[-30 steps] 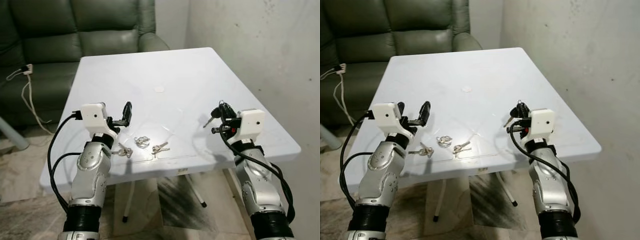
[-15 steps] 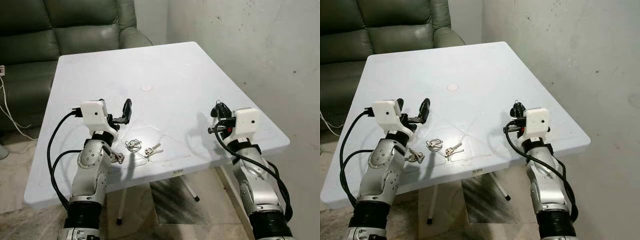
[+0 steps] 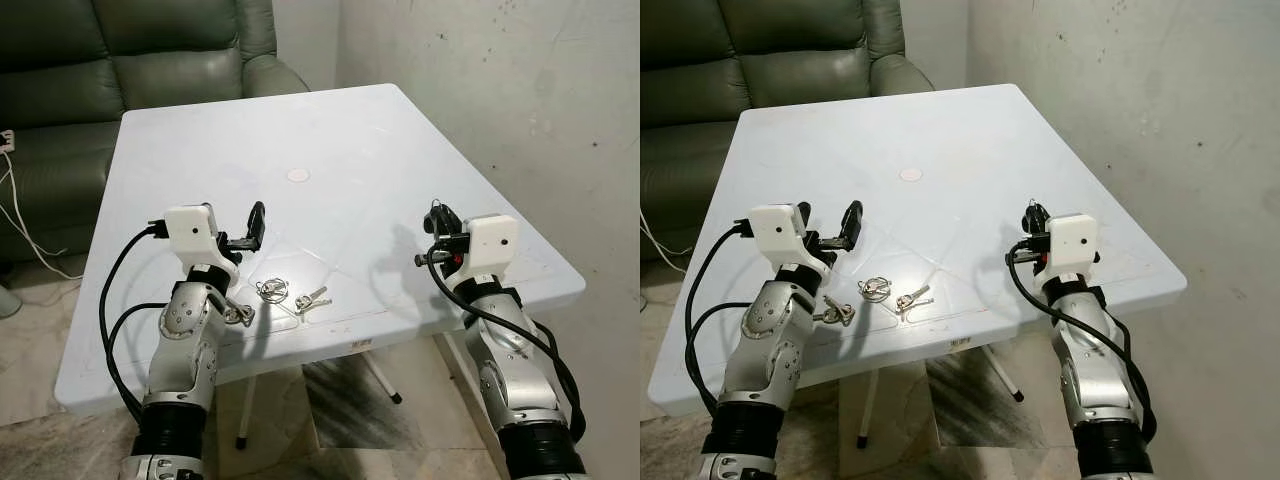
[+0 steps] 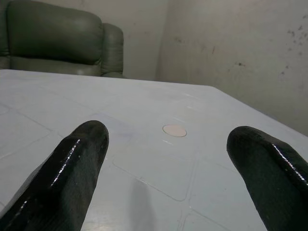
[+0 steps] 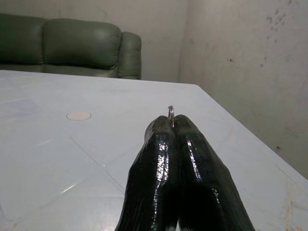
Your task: Hang keys on a hook
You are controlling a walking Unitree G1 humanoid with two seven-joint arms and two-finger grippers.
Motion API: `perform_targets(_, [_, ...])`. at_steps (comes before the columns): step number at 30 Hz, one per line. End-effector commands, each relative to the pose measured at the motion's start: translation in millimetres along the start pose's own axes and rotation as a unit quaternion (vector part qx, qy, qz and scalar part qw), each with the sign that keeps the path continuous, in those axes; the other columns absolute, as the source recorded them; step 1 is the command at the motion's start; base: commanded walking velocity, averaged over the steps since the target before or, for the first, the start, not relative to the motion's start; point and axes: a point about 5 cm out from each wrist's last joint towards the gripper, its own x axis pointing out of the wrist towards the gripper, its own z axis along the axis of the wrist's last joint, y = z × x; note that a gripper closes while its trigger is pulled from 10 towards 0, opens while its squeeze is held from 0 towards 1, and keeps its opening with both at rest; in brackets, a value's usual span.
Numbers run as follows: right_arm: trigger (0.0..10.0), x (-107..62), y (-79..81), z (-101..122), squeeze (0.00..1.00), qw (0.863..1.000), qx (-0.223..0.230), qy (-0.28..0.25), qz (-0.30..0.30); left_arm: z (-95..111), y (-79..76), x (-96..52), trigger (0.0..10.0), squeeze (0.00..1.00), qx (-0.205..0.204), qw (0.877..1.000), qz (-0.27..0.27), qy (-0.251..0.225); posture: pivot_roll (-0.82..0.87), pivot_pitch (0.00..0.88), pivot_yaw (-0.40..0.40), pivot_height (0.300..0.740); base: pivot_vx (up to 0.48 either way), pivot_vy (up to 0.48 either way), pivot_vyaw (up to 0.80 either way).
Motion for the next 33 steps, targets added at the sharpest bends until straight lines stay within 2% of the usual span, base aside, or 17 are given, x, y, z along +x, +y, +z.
perform_targets(1, [10.0,-0.1,-0.2,5.4,0.0,1.0,-0.006,-0.008,0.001,1.6,-1.8,2.8,10.0,0.0,0.003,1.0,-0.002,-0.003,-0.06,0.0,-0.024,0.74,0.0,-0.48,-0.77])
perform_targets(5, [10.0,-0.2,0.6,5.8,0.0,1.0,-0.007,-0.008,0.004,2.0,-2.5,2.1,10.0,0.0,-0.005,1.0,-0.002,-0.008,-0.06,0.0,-0.026,0.74,0.0,0.0,-0.78])
perform_targets(7, [10.0,-0.7,0.2,5.6,0.0,1.0,-0.008,-0.007,0.005,2.8,-1.6,1.9,10.0,0.0,-0.025,1.0,0.01,-0.016,-0.06,0.0,-0.027,0.74,0.0,0.0,-0.78])
perform_targets(9, [10.0,-1.4,-0.1,5.2,0.0,1.0,-0.009,-0.006,0.006,1.3,-2.0,2.4,10.0,0.0,-0.01,1.0,0.011,-0.009,-0.06,0.0,-0.031,0.74,0.0,0.0,-0.78])
perform_targets(17, [10.0,-2.8,-0.6,3.5,0.0,1.0,-0.009,-0.003,0.009,-3.0,-1.4,0.6,10.0,0.0,-0.008,1.0,0.022,-0.001,-0.06,0.0,-0.031,0.74,0.0,0.0,-0.78])
perform_targets(27, [10.0,-19.2,-4.1,-5.1,0.0,1.0,0.0,0.007,0.007,-18.5,-6.5,-22.6,10.0,0.0,-0.007,1.0,0.013,0.021,-0.06,0.0,-0.03,0.74,0.0,0.0,-0.78])
perform_targets(33, [10.0,-32.8,-8.5,-7.0,0.0,1.0,0.002,0.008,-0.002,-19.6,-4.9,-30.1,10.0,0.0,-0.011,0.999,0.025,0.021,-0.06,0.0,-0.025,0.74,0.0,0.0,-0.77])
